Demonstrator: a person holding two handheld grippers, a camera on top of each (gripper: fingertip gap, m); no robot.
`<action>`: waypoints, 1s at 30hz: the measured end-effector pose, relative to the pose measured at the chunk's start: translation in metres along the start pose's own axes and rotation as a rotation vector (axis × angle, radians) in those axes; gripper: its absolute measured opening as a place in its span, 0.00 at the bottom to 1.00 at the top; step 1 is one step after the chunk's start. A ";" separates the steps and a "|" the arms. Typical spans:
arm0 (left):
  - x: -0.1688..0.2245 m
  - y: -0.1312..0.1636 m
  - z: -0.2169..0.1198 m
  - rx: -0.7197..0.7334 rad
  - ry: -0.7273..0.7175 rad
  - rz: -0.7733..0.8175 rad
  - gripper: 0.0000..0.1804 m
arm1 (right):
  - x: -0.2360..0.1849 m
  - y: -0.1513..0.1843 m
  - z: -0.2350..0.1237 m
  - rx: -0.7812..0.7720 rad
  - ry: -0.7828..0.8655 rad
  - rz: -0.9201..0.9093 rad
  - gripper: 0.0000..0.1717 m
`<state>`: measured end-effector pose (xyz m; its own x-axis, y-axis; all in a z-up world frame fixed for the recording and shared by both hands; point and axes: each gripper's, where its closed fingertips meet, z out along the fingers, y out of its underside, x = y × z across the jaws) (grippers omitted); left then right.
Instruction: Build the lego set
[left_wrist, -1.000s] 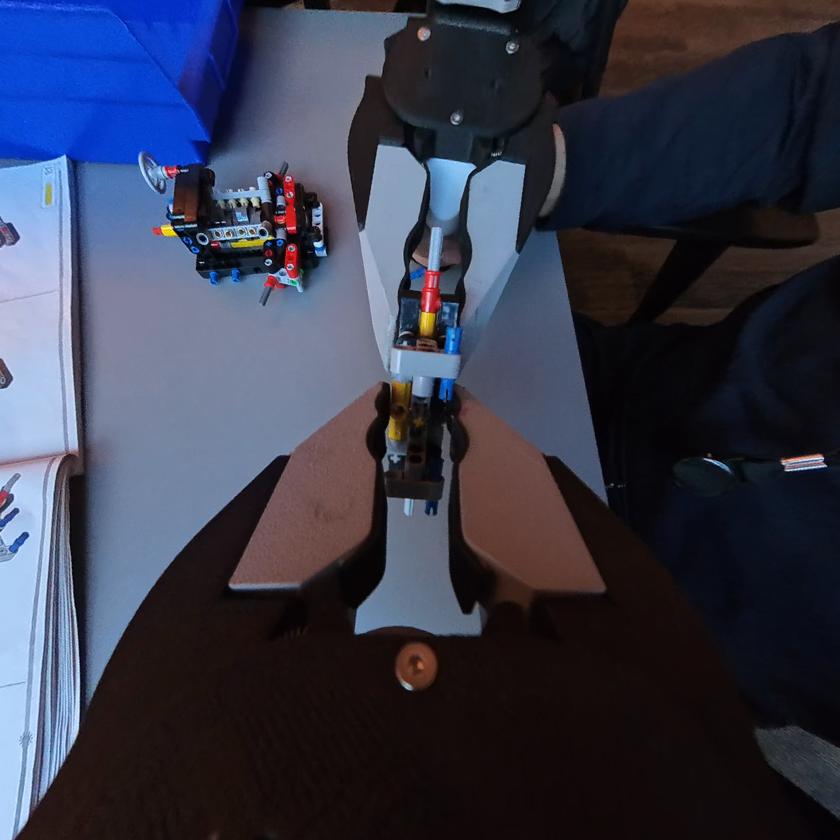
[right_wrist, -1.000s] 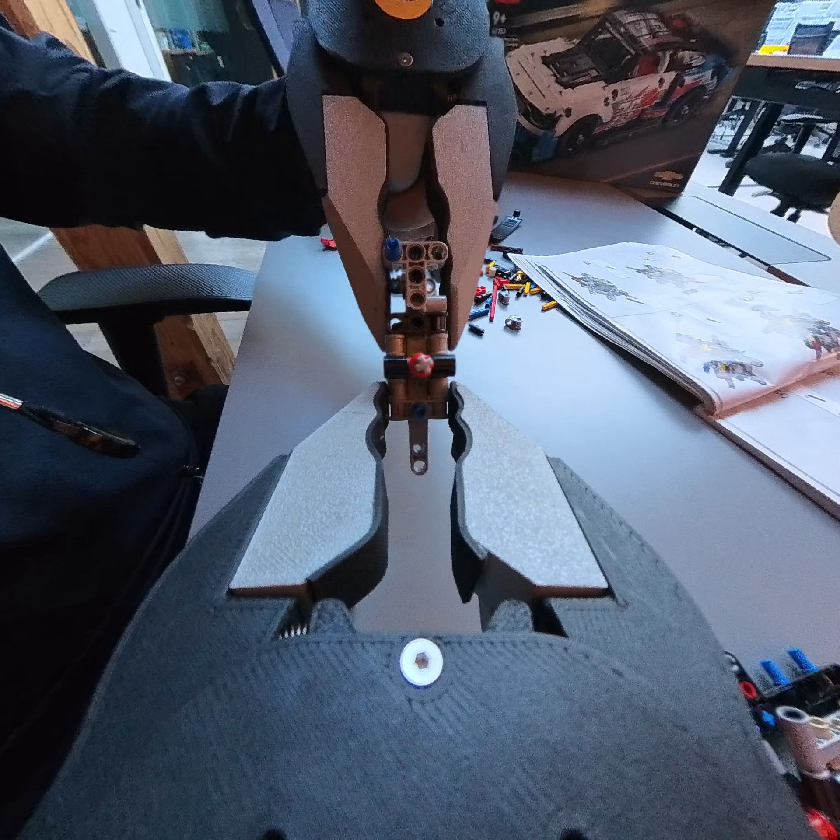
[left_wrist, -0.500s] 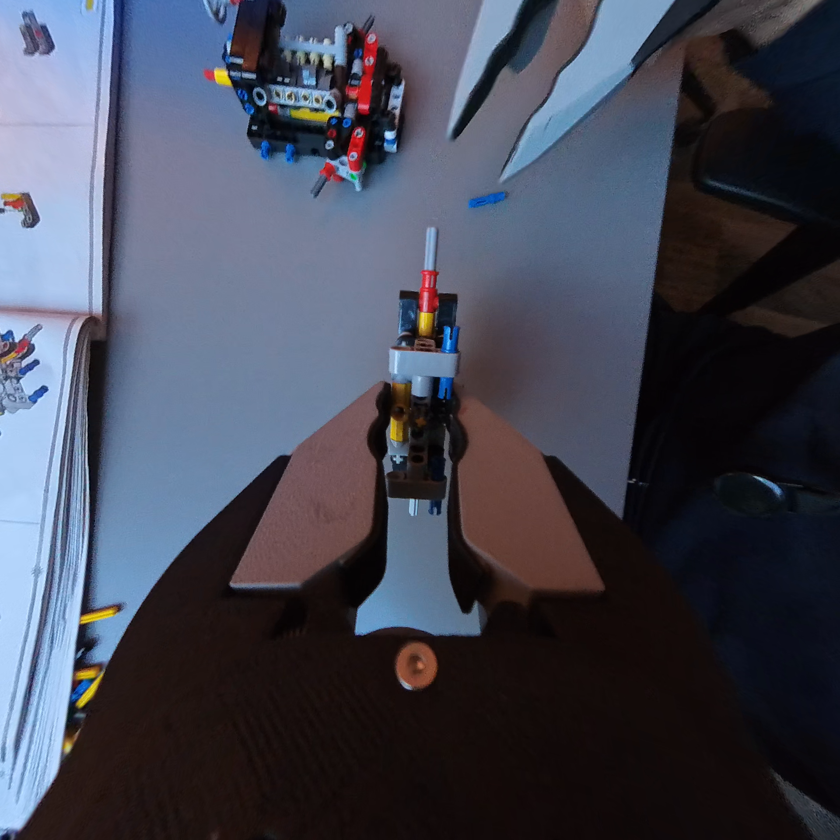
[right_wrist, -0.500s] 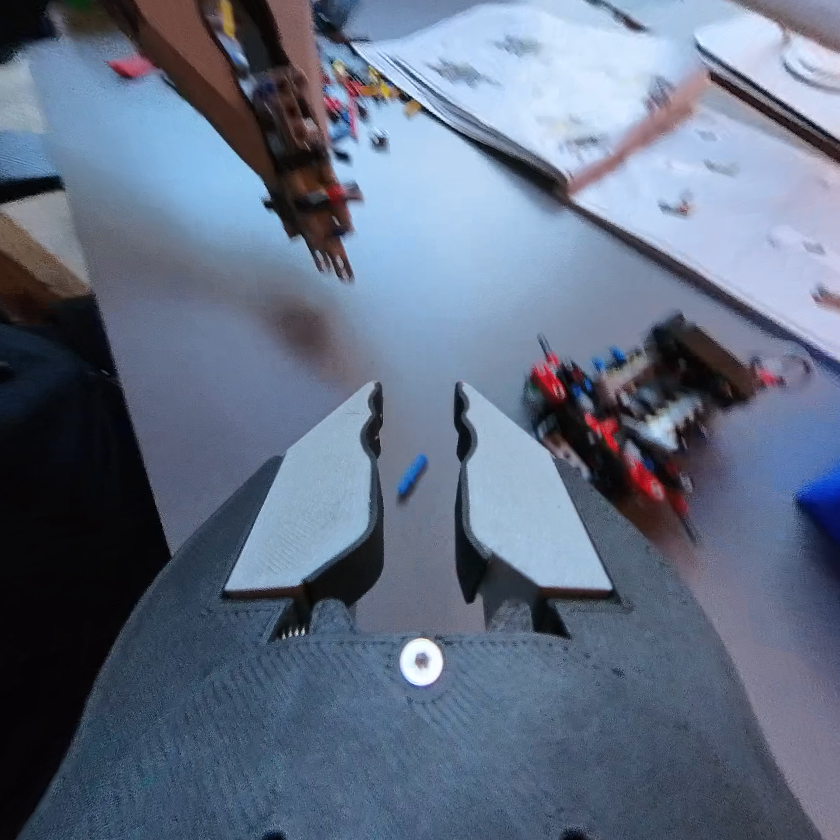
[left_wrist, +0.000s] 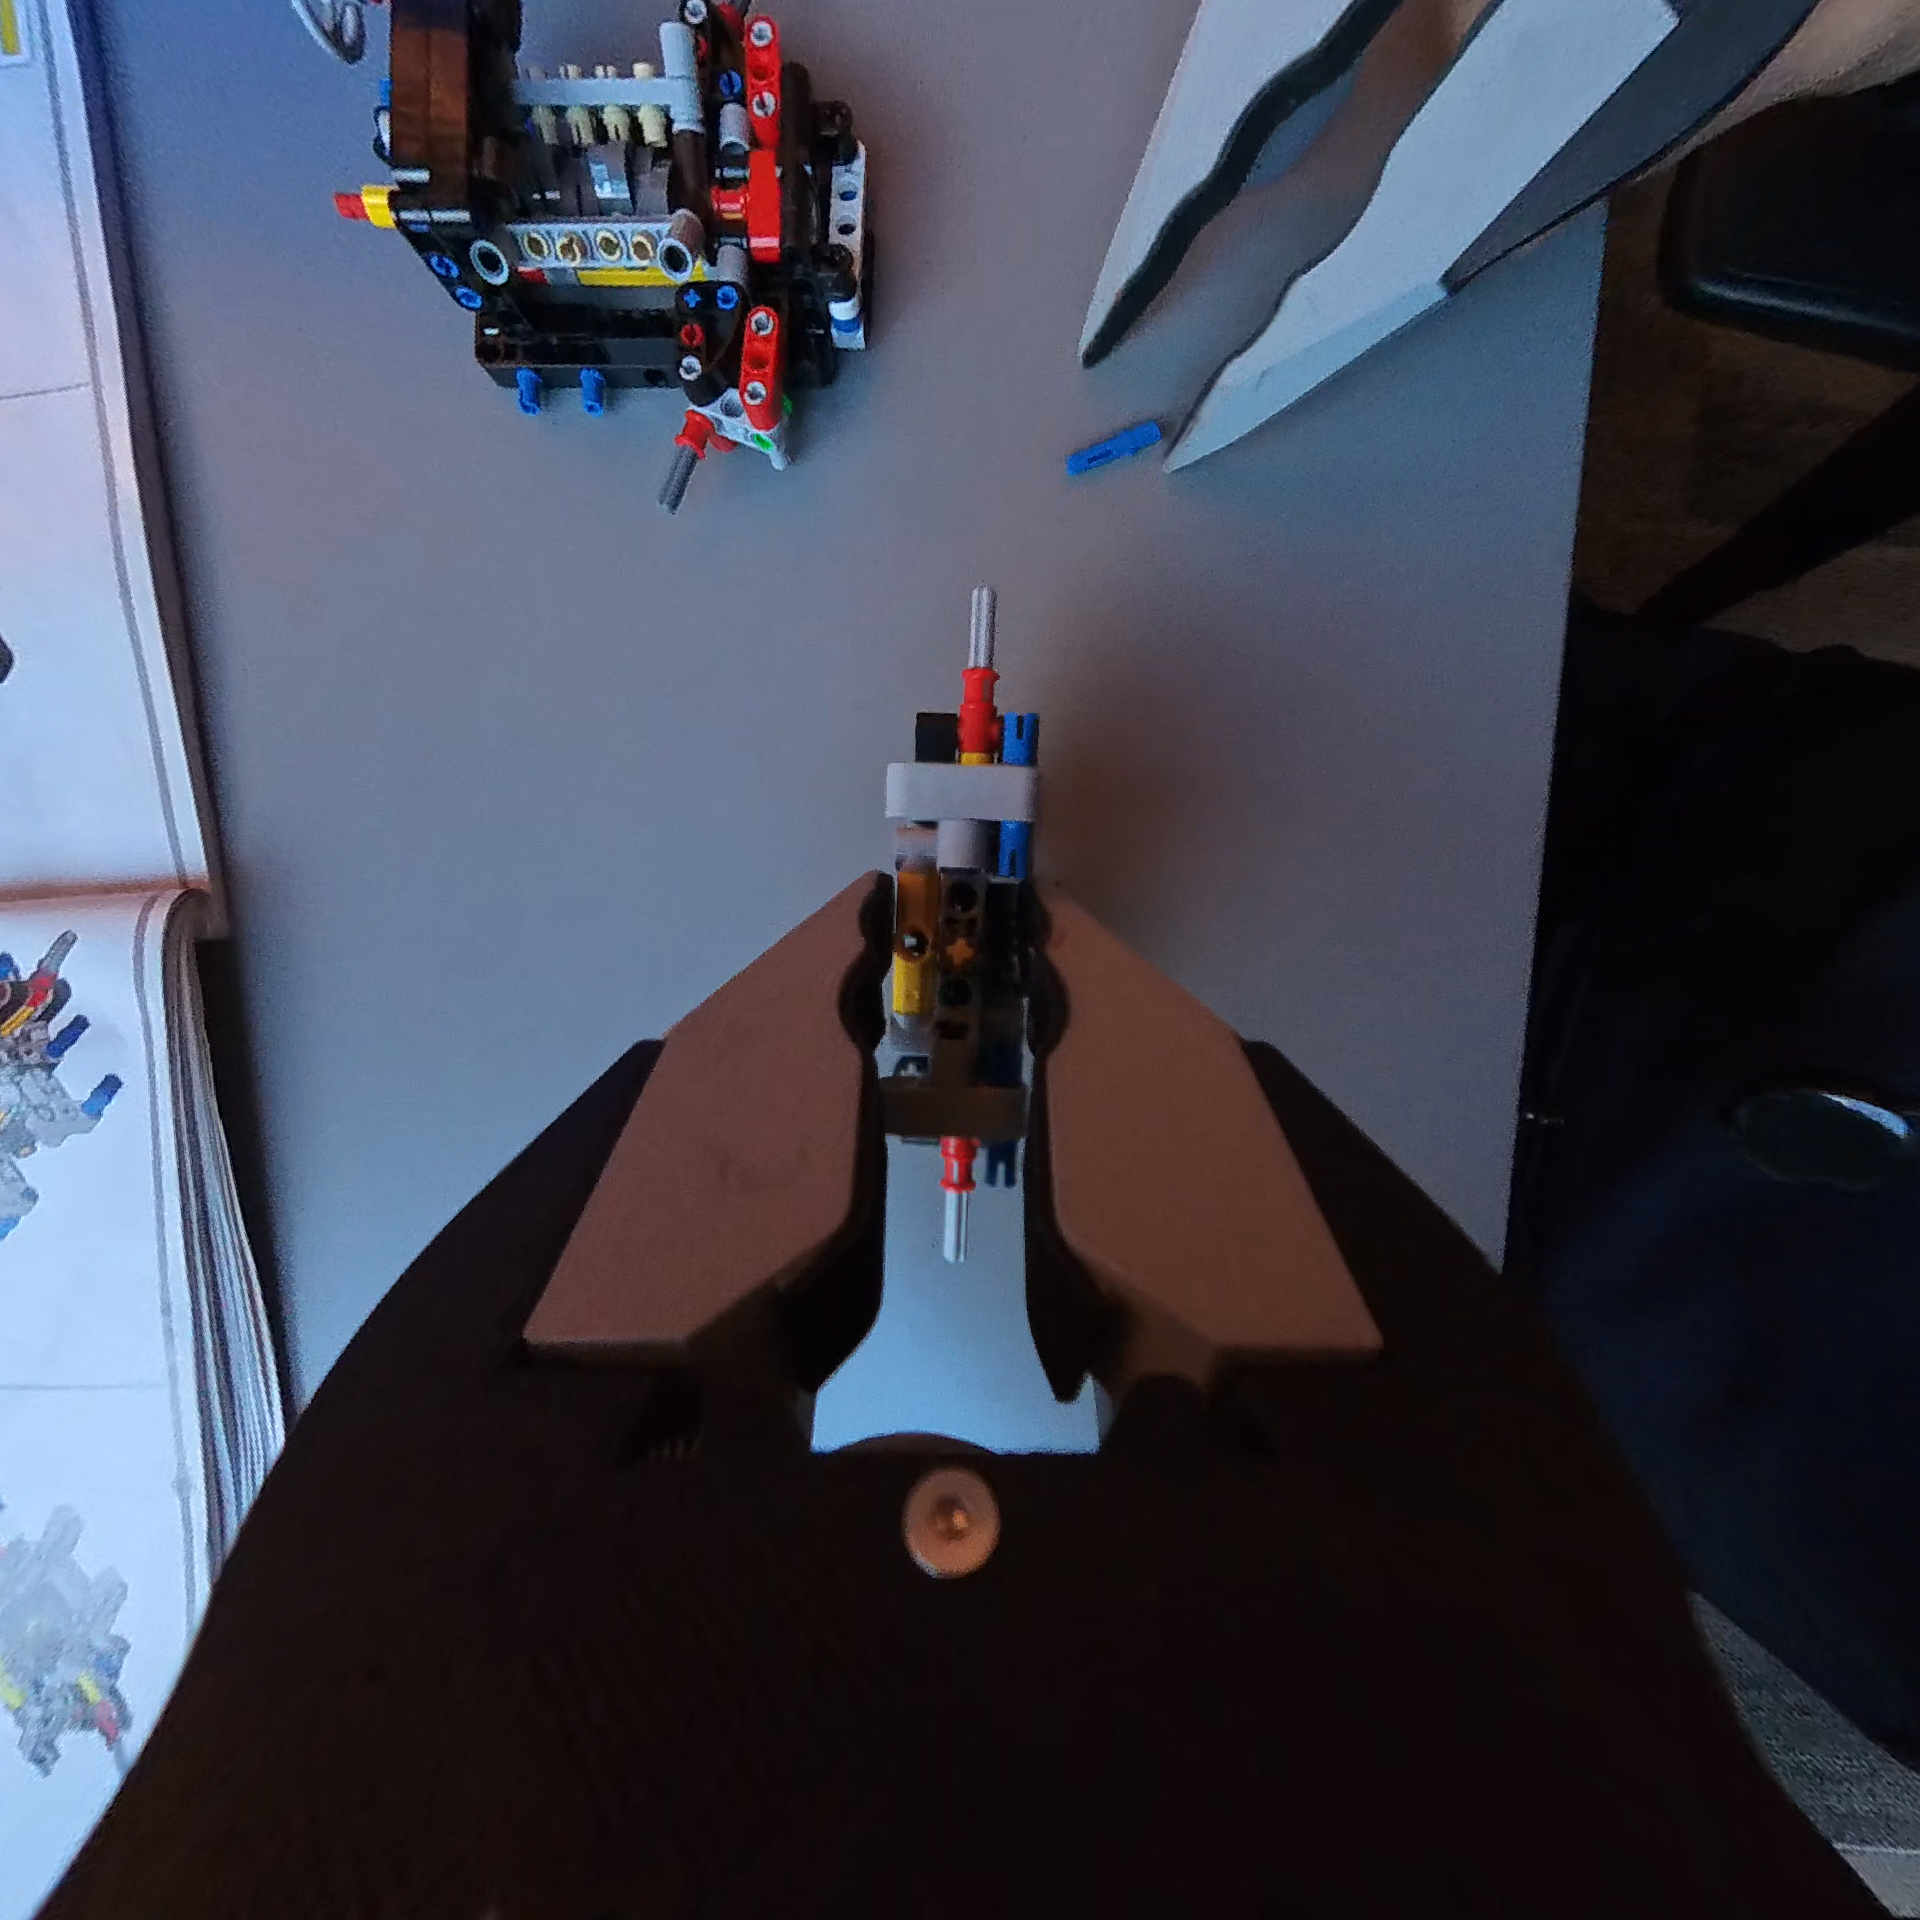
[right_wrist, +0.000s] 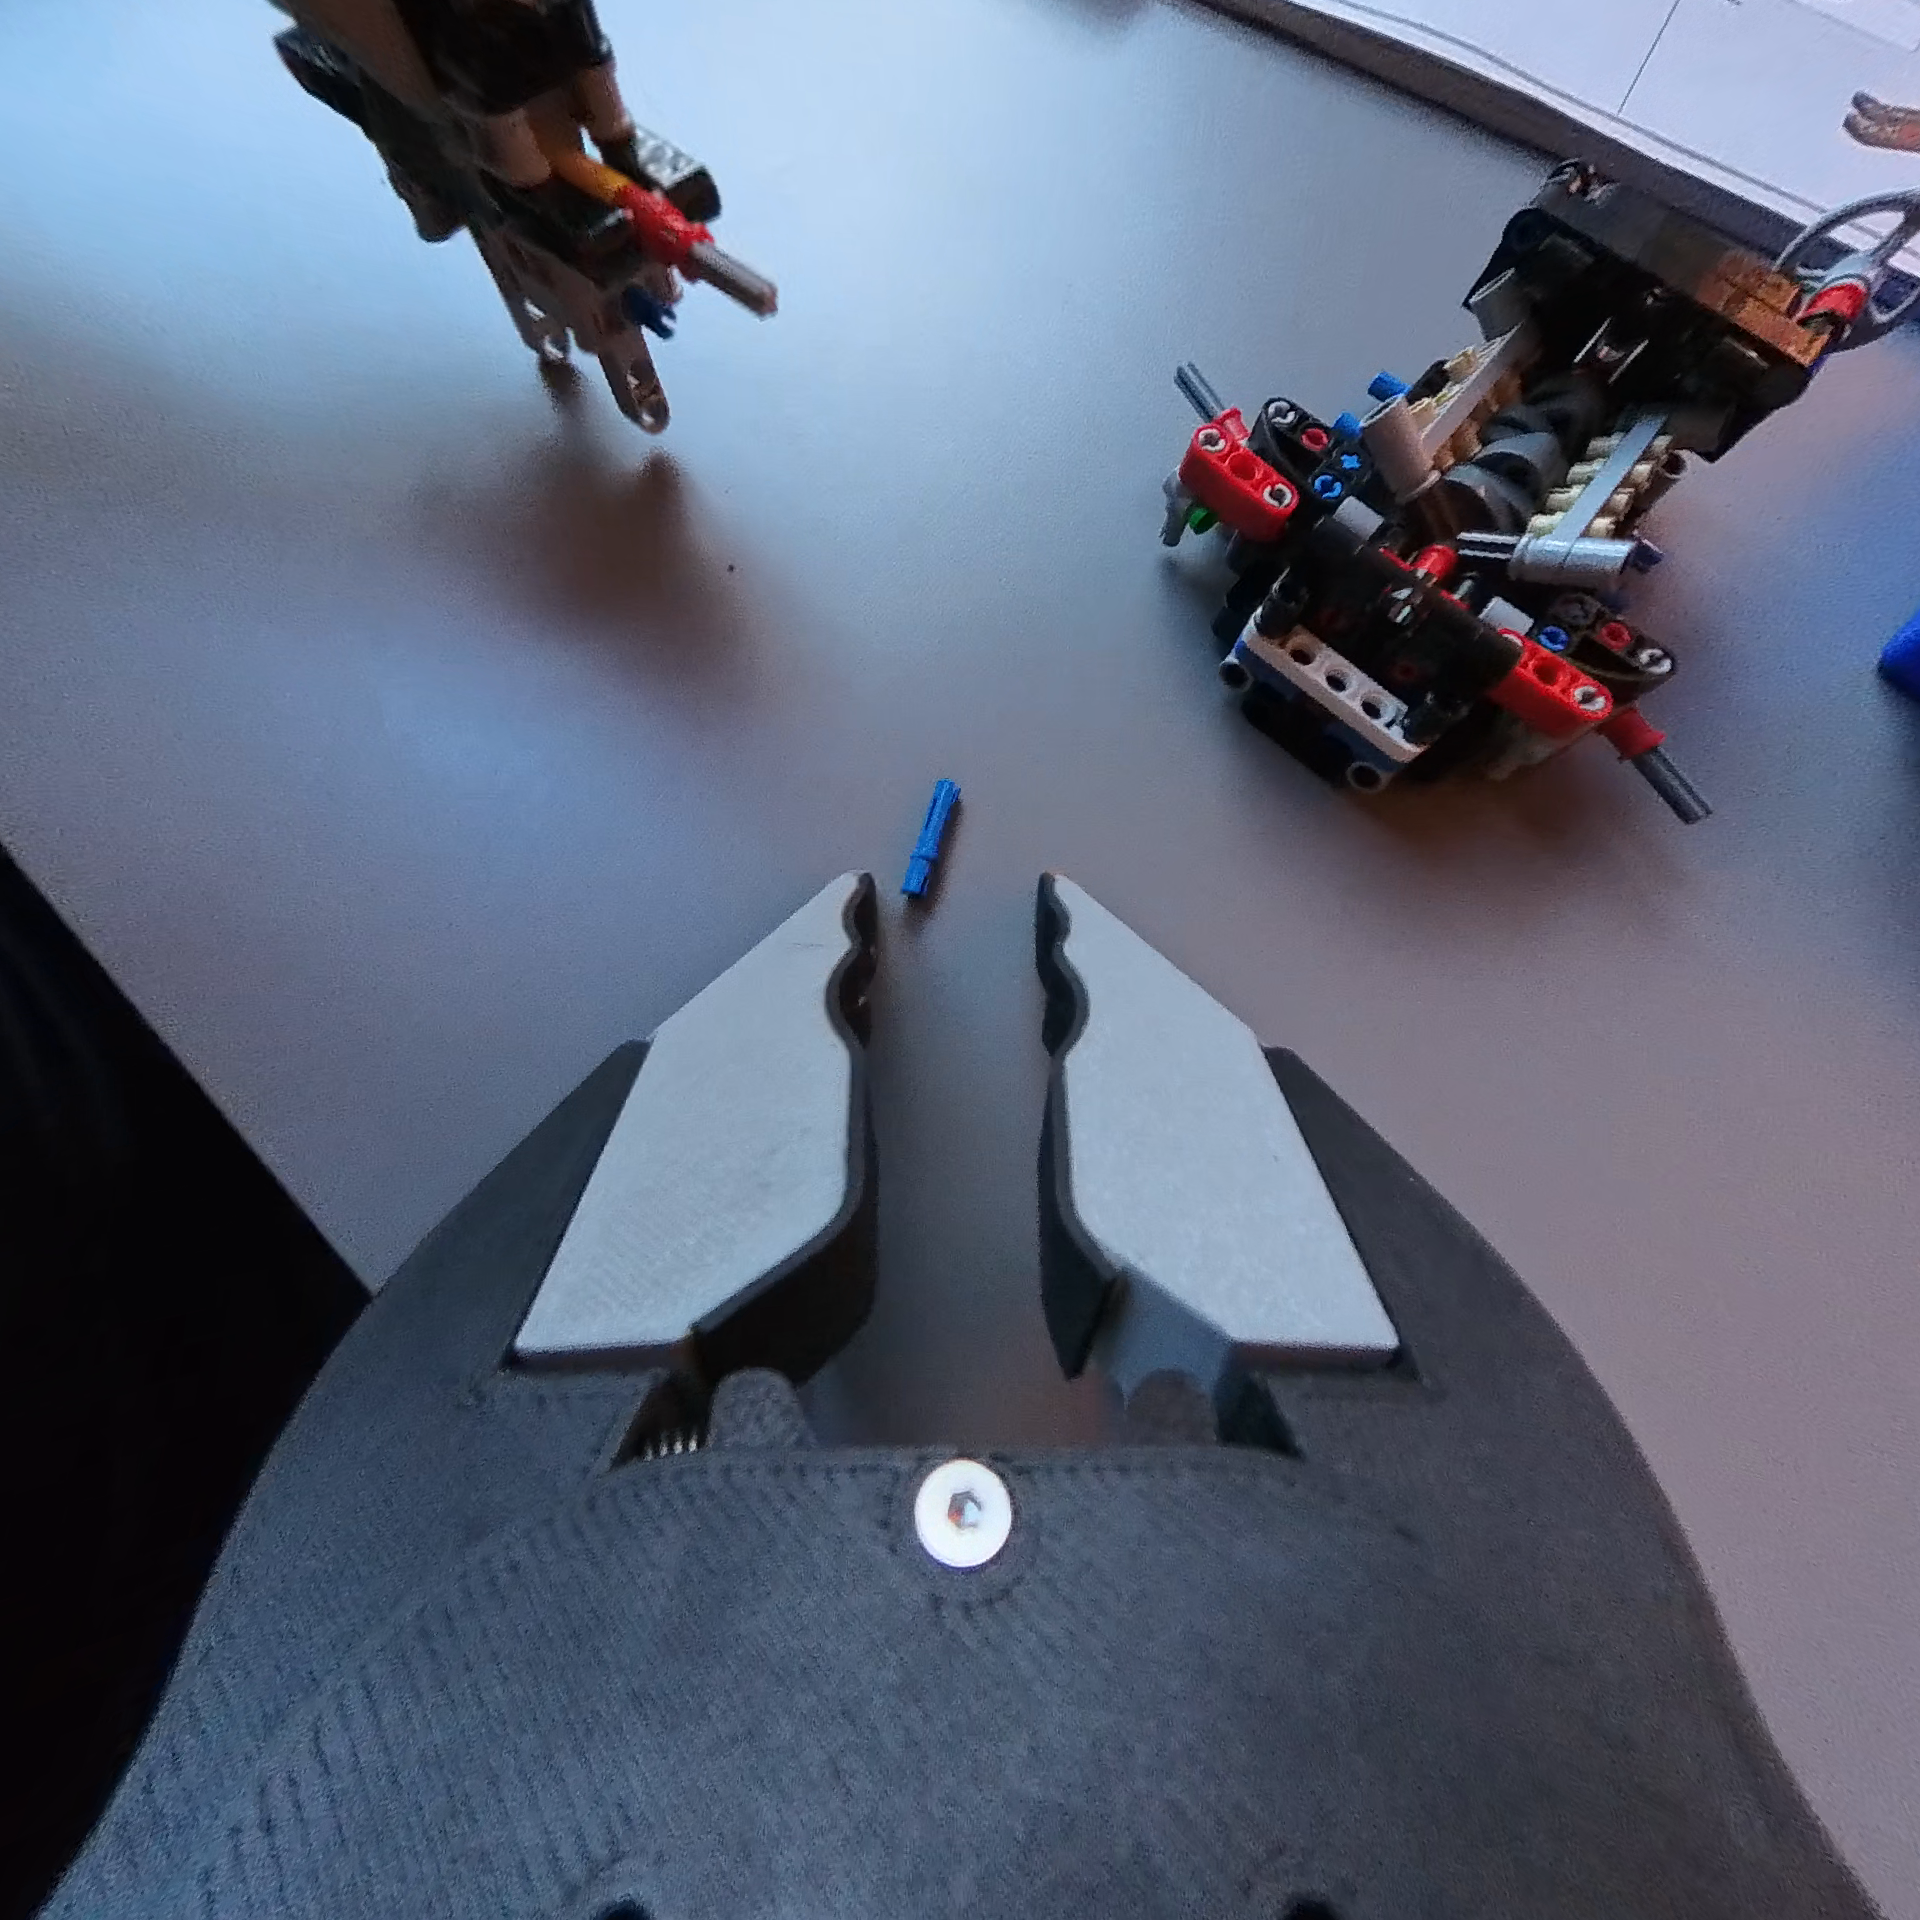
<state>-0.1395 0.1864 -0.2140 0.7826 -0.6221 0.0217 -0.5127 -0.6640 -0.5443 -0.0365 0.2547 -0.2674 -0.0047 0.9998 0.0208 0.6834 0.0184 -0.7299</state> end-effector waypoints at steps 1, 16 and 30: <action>0.000 -0.001 0.001 0.007 0.007 -0.007 0.11 | 0.001 -0.001 0.001 0.002 0.002 0.006 0.15; 0.003 -0.006 0.007 0.084 0.109 -0.056 0.12 | -0.006 0.001 -0.002 0.006 -0.130 0.024 0.00; 0.010 -0.007 0.008 0.082 0.128 -0.001 0.12 | -0.018 0.006 -0.009 0.009 -0.207 -0.102 0.07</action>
<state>-0.1250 0.1885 -0.2164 0.7287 -0.6731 0.1261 -0.4777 -0.6316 -0.6106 -0.0257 0.2370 -0.2662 -0.2238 0.9736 -0.0452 0.6651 0.1187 -0.7372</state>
